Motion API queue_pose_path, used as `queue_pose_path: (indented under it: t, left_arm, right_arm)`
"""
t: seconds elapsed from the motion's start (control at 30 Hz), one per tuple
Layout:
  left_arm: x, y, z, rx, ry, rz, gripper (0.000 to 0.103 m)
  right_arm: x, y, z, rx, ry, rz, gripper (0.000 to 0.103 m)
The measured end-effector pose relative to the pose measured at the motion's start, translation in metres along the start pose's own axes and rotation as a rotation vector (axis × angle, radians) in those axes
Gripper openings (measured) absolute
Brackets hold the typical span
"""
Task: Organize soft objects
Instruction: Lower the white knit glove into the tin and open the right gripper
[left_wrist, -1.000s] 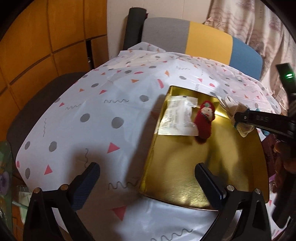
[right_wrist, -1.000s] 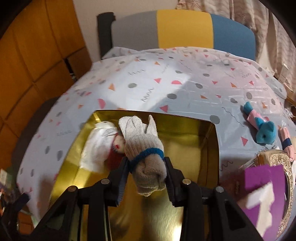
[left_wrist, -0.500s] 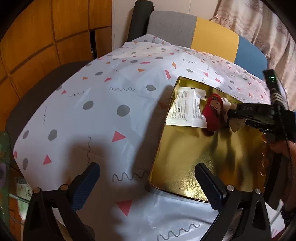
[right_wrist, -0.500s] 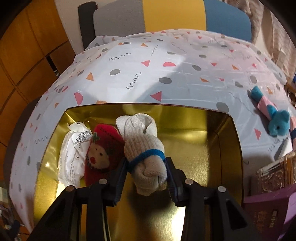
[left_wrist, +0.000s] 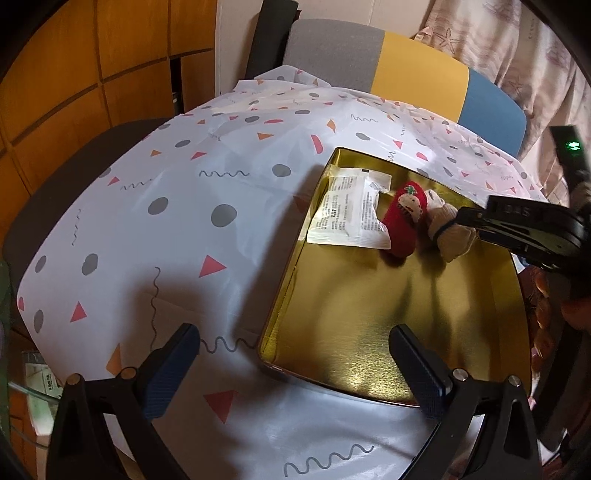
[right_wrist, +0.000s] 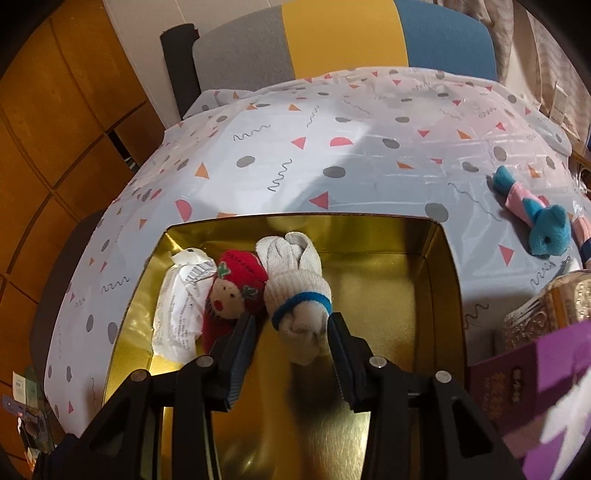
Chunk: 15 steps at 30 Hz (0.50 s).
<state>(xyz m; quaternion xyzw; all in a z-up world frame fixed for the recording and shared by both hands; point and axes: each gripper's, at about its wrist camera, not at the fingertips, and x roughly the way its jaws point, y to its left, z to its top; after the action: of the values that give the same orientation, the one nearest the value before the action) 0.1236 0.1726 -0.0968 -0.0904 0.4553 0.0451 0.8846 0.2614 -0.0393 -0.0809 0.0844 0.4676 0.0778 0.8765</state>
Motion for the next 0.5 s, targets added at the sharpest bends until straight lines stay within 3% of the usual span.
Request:
queue_pose_path:
  t: [0.23,0.5]
  left_arm:
    - [0.0,-0.003,-0.002,-0.007,0.008,-0.009,0.103]
    - [-0.011,-0.026,-0.001,0.03,-0.017,-0.053,0.103]
  right_arm:
    - [-0.042,0.015,-0.012,-0.112,-0.063,-0.002,0.041]
    - [-0.13,0.006,-0.038,-0.185,-0.198,0.021,0.041]
